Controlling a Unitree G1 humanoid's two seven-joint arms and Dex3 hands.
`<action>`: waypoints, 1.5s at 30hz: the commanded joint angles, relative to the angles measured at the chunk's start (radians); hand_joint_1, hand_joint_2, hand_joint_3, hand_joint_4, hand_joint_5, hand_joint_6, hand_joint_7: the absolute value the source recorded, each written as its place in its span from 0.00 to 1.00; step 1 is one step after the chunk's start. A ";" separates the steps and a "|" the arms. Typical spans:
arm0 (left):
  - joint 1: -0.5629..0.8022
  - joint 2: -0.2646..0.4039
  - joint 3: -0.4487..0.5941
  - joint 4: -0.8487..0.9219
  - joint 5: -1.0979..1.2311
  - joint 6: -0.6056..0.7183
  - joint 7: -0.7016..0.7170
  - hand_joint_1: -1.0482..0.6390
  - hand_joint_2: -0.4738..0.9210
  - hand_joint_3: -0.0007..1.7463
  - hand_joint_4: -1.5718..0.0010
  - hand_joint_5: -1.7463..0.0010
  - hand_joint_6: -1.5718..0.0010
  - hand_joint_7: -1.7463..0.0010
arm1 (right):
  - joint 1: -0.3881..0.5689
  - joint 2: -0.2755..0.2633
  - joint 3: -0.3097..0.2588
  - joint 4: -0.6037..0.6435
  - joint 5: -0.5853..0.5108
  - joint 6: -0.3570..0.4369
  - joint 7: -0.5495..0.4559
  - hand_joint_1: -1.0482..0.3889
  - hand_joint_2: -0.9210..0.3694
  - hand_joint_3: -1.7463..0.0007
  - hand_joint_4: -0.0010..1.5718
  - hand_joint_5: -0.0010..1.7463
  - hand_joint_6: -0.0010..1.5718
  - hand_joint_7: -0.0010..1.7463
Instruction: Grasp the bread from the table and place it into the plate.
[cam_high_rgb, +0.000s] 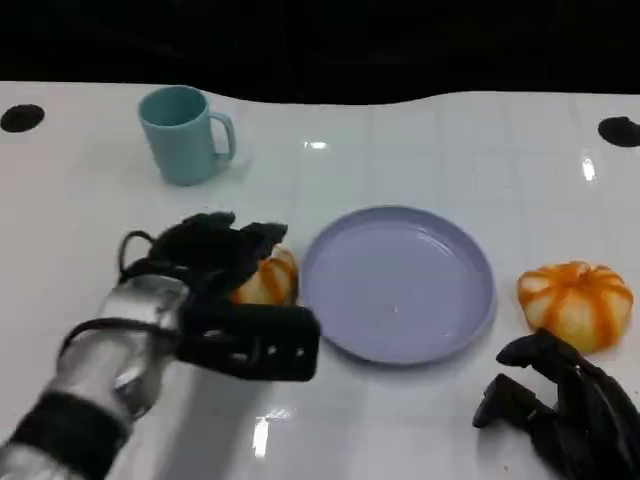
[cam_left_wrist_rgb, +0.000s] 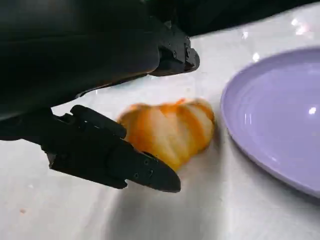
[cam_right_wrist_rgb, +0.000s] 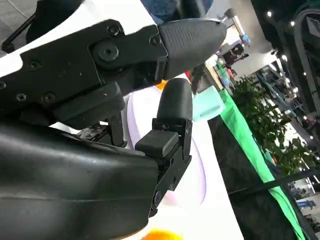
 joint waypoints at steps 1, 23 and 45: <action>-0.122 -0.041 -0.056 0.249 0.007 0.019 0.105 0.27 0.91 0.00 0.93 0.97 0.89 0.99 | 0.015 -0.021 -0.009 -0.023 0.007 0.008 -0.006 0.37 0.00 0.88 0.43 0.84 0.39 0.64; -0.213 -0.097 -0.096 0.548 -0.139 -0.121 0.327 0.41 0.99 0.02 0.59 0.57 0.52 0.90 | 0.027 -0.026 -0.008 -0.045 0.011 0.028 -0.001 0.37 0.00 0.87 0.43 0.84 0.39 0.63; -0.215 -0.093 0.016 0.544 -0.275 -0.229 0.534 0.50 0.88 0.46 0.45 0.00 0.62 0.00 | 0.021 -0.030 -0.011 -0.036 0.007 0.031 -0.005 0.36 0.00 0.88 0.44 0.85 0.40 0.66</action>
